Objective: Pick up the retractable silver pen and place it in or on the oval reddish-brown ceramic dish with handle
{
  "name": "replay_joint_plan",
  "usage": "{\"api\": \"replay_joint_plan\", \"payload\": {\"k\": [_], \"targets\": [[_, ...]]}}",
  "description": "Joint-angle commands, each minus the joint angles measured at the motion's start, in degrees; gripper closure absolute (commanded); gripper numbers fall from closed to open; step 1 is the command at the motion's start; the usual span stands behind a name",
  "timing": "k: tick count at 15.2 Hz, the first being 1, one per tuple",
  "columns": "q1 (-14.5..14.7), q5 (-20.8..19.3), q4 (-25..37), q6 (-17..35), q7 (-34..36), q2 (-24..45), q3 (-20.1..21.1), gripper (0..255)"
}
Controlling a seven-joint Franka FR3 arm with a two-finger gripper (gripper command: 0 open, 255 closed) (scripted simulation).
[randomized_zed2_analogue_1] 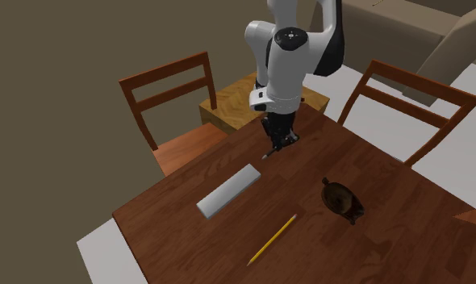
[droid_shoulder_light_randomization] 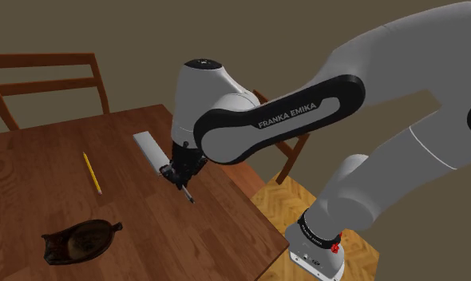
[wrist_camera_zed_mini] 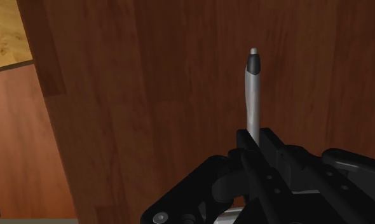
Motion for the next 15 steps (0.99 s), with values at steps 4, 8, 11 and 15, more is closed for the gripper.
{"api": "replay_joint_plan", "payload": {"k": [4,8,11,15], "targets": [[0.17,0.45,1.97,-4.25,-0.34,-2.34,-0.82,255],[0.25,0.61,3.84,-7.68,-0.48,-3.97,-1.49,255],[0.27,0.64,5.36,-10.21,-0.53,-5.01,-1.97,255],[0.26,0.6,7.28,-13.12,-0.53,-6.04,-2.51,255]]}}
